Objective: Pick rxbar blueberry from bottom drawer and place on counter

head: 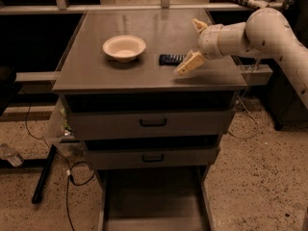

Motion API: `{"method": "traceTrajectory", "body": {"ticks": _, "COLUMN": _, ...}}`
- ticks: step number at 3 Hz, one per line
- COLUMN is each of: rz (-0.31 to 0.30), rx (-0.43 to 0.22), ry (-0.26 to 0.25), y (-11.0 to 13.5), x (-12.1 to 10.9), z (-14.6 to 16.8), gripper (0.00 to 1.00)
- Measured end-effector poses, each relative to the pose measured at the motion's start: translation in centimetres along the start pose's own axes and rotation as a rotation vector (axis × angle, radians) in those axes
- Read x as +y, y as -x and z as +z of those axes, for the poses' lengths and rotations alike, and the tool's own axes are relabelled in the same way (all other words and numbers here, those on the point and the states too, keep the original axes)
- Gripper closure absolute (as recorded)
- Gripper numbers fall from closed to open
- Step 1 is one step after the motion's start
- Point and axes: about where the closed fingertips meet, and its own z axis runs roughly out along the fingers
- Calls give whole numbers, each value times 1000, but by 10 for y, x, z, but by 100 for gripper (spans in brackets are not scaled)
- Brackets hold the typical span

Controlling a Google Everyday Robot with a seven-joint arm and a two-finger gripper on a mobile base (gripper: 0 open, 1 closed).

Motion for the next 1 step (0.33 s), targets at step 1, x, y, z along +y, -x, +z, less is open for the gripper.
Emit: {"method": "traceTrajectory", "body": {"ticks": 1, "rz": 0, "rx": 0, "ry": 0, "y": 0, "x": 0, "z": 0, "gripper": 0}}
